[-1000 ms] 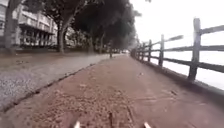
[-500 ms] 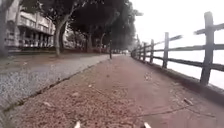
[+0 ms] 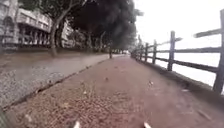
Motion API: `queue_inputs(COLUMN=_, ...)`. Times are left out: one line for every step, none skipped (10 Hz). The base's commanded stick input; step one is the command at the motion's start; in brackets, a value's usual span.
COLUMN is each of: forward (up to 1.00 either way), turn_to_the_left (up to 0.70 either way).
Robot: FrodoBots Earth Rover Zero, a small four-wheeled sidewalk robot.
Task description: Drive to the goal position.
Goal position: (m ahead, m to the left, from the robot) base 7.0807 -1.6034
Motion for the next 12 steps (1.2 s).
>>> queue_inputs(forward=0.7, turn_to_the_left=0.0)
queue_inputs(forward=0.7, turn_to_the_left=0.0)
queue_inputs(forward=0.7, turn_to_the_left=0.0)
queue_inputs(forward=0.7, turn_to_the_left=0.0)
queue_inputs(forward=0.7, turn_to_the_left=0.0)
queue_inputs(forward=0.7, turn_to_the_left=0.0)
queue_inputs(forward=0.7, turn_to_the_left=0.0)
queue_inputs(forward=0.7, turn_to_the_left=0.0)
queue_inputs(forward=0.7, turn_to_the_left=0.0)
queue_inputs(forward=0.7, turn_to_the_left=0.0)
queue_inputs(forward=0.7, turn_to_the_left=0.0)
queue_inputs(forward=0.7, turn_to_the_left=0.0)
